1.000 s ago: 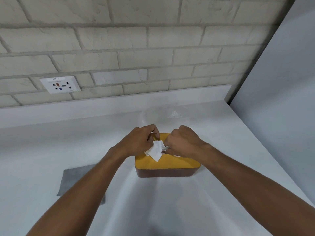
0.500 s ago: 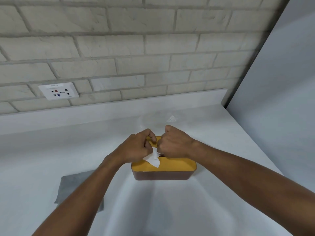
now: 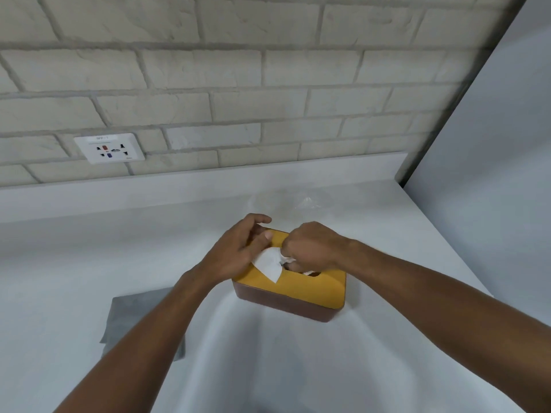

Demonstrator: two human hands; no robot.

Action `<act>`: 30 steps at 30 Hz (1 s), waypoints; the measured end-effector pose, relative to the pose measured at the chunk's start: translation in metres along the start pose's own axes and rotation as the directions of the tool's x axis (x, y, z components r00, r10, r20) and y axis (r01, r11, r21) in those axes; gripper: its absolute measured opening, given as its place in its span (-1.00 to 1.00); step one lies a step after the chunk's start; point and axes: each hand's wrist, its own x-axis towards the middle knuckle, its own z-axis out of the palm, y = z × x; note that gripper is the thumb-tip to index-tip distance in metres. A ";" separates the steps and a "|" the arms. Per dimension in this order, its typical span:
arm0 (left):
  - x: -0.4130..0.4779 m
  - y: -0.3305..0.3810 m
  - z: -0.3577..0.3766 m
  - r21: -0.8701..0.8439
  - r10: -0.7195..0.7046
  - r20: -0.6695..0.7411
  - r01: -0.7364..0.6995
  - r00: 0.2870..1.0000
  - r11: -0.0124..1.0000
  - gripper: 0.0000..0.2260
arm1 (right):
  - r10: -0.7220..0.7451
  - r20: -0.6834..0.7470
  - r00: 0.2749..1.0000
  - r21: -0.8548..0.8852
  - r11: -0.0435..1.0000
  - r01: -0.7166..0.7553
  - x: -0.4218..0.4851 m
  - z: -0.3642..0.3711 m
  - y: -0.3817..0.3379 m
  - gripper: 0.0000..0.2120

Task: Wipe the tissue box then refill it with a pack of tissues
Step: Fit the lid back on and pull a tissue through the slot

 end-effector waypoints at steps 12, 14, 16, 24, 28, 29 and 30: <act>0.008 -0.004 -0.009 -0.014 -0.069 0.021 0.069 0.997 0.997 -0.70 | 0.215 -0.020 0.976 0.195 0.959 -0.207 -0.015 -0.001 0.007 -0.65; 0.009 -0.003 -0.007 -0.014 -0.072 0.024 0.072 0.997 0.997 -0.70 | 0.204 -0.019 0.979 0.175 0.965 -0.198 -0.016 -0.002 0.006 -0.64; 0.009 -0.004 -0.007 -0.013 -0.079 0.020 0.079 0.997 0.997 -0.72 | 0.135 -0.018 0.991 0.083 0.988 -0.133 -0.016 -0.003 0.004 -0.66; 0.004 0.001 -0.003 0.005 -0.064 0.000 0.064 0.998 0.998 -0.73 | -0.090 -0.069 0.994 -0.304 0.950 0.065 -0.005 -0.002 -0.007 -0.78; 0.003 0.001 -0.002 0.005 -0.057 0.001 0.057 0.998 0.998 -0.74 | -0.071 -0.117 0.991 -0.192 0.980 0.047 0.000 0.002 -0.010 -0.76; 0.003 0.001 -0.002 0.005 -0.056 0.001 0.056 0.998 0.998 -0.73 | -0.068 -0.133 0.989 -0.155 0.987 0.047 0.000 0.004 -0.009 -0.76; 0.003 0.001 -0.002 0.003 -0.056 0.000 0.056 0.998 0.998 -0.73 | -0.064 -0.144 0.987 -0.127 0.991 0.045 0.000 0.004 -0.008 -0.76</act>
